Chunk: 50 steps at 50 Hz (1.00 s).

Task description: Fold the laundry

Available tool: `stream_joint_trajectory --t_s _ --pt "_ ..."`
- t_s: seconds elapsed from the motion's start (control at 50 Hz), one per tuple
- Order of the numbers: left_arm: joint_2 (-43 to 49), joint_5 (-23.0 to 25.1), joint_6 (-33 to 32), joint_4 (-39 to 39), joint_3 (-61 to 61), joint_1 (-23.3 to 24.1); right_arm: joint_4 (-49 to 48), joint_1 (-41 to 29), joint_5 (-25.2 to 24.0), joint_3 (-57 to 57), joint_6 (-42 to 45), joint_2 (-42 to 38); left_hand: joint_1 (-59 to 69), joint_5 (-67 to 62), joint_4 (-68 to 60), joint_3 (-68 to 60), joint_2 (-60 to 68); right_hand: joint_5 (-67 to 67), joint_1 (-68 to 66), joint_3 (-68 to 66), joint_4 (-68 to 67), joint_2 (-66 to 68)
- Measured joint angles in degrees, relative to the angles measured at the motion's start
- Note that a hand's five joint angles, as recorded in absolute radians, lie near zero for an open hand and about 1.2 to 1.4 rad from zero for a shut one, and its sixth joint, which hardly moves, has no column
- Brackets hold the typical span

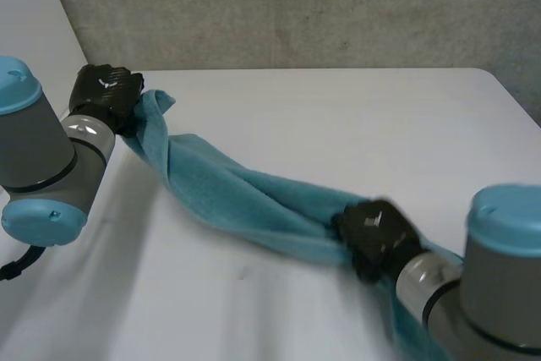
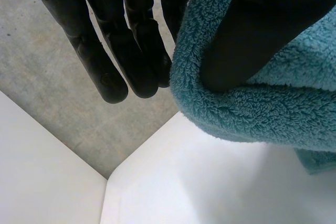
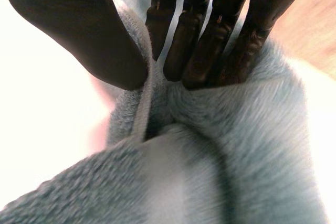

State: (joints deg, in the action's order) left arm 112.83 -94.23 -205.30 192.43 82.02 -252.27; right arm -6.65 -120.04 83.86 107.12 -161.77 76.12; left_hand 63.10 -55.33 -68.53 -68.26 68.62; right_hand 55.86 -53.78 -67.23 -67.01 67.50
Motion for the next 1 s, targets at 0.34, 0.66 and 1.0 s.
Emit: stream_joint_trajectory --t_s 0.34,0.66,1.0 --pt "-8.02 -0.01 0.13 -1.15 10.26 1.79 31.5 12.65 -5.16 -23.65 12.9 0.87 0.0 0.0 0.0 0.0 0.0 0.0 0.0 -0.22 -1.02 0.0" --pt "0.21 -1.08 4.34 3.31 -12.53 3.34 20.56 12.9 4.73 -61.03 13.58 -13.54 0.0 0.0 -0.02 -0.13 0.09 0.22 -1.81 -0.25 -1.02 0.0" --pt "-5.96 -7.12 11.53 21.0 -5.38 1.22 13.63 13.19 -9.68 -48.61 14.29 -2.81 0.0 0.0 -0.03 -0.13 0.11 0.65 -2.06 -0.47 -1.17 0.0"
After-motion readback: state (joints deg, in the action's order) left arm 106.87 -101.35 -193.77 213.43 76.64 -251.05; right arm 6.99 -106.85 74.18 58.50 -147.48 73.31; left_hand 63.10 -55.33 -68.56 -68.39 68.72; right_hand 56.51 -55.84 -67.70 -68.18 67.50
